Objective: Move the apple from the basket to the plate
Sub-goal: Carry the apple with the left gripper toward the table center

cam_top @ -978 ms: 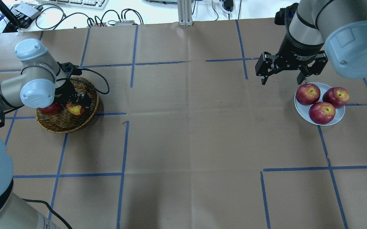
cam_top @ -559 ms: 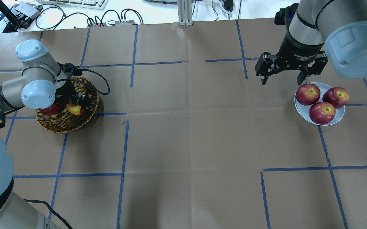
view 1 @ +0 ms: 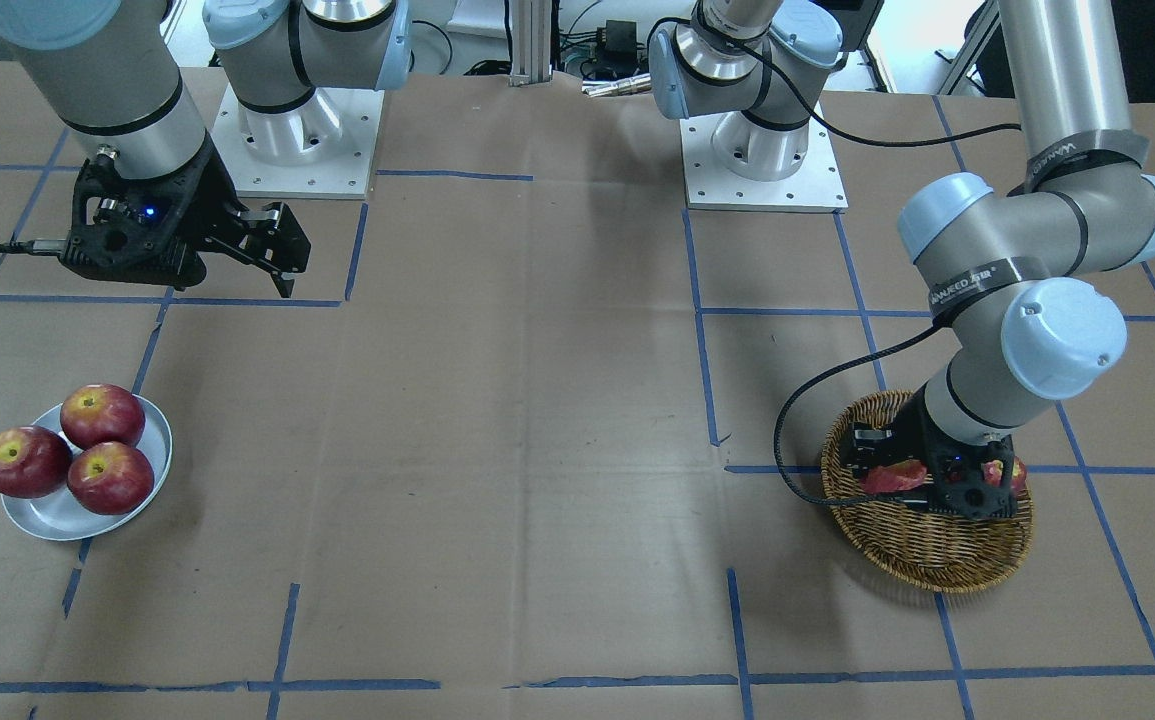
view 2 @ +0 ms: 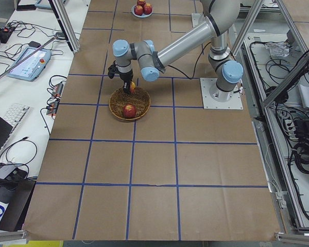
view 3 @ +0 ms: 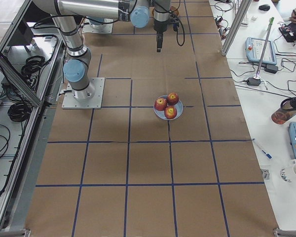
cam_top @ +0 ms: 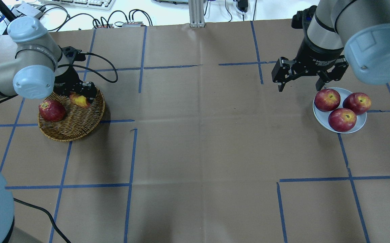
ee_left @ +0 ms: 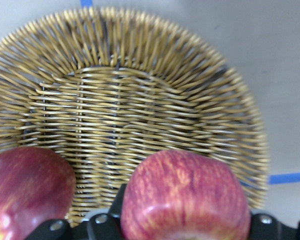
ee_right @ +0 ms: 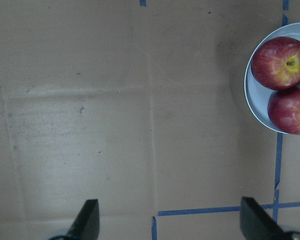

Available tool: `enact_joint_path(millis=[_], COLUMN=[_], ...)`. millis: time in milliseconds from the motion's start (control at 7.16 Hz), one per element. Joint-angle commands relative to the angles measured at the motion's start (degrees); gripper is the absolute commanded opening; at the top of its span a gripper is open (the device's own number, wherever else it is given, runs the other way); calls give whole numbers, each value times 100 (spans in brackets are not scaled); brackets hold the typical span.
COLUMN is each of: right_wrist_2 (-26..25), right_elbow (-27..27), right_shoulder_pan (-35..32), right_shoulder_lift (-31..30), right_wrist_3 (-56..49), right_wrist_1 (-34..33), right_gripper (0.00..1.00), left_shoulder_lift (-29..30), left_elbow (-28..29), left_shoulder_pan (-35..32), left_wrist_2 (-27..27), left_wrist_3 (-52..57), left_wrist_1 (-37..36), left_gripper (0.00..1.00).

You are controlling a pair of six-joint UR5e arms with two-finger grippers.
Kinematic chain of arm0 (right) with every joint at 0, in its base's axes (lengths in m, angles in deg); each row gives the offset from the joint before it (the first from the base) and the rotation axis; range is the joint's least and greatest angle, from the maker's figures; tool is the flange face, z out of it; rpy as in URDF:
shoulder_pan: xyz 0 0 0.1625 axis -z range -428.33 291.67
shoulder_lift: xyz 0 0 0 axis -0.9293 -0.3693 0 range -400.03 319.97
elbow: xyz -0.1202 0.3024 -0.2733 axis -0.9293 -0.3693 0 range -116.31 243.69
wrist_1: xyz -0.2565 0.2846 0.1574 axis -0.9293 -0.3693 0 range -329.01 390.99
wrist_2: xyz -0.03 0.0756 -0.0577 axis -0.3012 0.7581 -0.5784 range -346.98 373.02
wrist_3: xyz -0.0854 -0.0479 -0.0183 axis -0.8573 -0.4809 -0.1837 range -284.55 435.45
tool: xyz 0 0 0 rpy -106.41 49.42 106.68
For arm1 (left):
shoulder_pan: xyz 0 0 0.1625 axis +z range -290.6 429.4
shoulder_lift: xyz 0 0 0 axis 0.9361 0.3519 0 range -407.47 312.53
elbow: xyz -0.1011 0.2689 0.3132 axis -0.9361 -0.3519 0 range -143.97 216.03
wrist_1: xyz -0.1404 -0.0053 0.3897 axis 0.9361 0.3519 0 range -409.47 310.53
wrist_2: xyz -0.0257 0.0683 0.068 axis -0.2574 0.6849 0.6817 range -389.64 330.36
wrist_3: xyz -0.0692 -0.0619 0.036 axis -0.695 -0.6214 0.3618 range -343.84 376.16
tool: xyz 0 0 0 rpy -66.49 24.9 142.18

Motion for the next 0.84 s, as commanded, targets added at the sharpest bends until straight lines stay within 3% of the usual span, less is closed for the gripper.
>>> enact_joint_path(millis=[0, 279, 559, 699], right_wrist_2=[1, 1, 1, 1], right_elbow=[4, 4, -5, 4], right_shoulder_pan=[1, 1, 1, 1], right_shoulder_lift=[-9, -9, -9, -9], right_wrist_3=[-5, 3, 3, 3], right_wrist_1=[-1, -1, -1, -1], right_gripper=[100, 100, 100, 100], left_shoulder_lift=[-75, 266, 495, 766], left_elbow=[487, 550, 533, 533], left_shoulder_pan=[-1220, -2187, -2866, -3043], left_wrist_2=[-1, -115, -308, -300], left_wrist_3=[-1396, -2742, -3412, -3494], left_wrist_1=[379, 275, 186, -197], left_gripper=[63, 61, 59, 59])
